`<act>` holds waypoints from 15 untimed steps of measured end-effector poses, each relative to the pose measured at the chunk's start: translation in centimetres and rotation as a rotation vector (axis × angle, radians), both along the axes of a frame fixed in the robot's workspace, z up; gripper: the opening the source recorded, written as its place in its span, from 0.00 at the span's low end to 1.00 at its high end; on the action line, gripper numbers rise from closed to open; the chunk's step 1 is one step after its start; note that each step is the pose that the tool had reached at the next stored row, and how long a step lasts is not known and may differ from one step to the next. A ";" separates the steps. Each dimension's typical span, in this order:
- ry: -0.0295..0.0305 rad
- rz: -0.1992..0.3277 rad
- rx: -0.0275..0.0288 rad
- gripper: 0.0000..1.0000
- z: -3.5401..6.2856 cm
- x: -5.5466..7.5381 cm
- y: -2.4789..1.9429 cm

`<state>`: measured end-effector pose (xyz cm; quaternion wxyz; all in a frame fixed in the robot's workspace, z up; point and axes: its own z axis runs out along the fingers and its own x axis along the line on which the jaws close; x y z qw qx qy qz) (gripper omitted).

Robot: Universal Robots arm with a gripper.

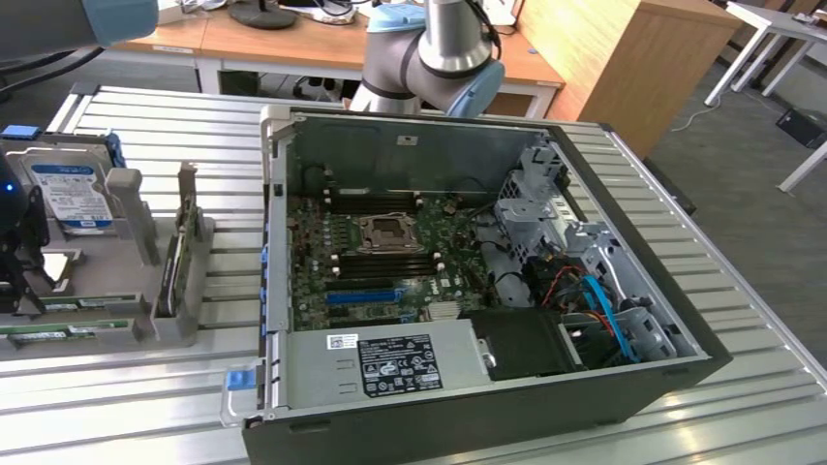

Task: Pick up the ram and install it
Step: 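Pick up the ram and move it above insertion slot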

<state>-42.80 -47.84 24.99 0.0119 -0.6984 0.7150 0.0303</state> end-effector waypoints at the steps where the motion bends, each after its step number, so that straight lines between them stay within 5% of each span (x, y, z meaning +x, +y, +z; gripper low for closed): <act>1: 0.0000 0.000 0.0000 0.32 0.00 0.0 0.00; 15: -0.0003 0.000 -0.0010 0.32 -0.81 0.0 0.18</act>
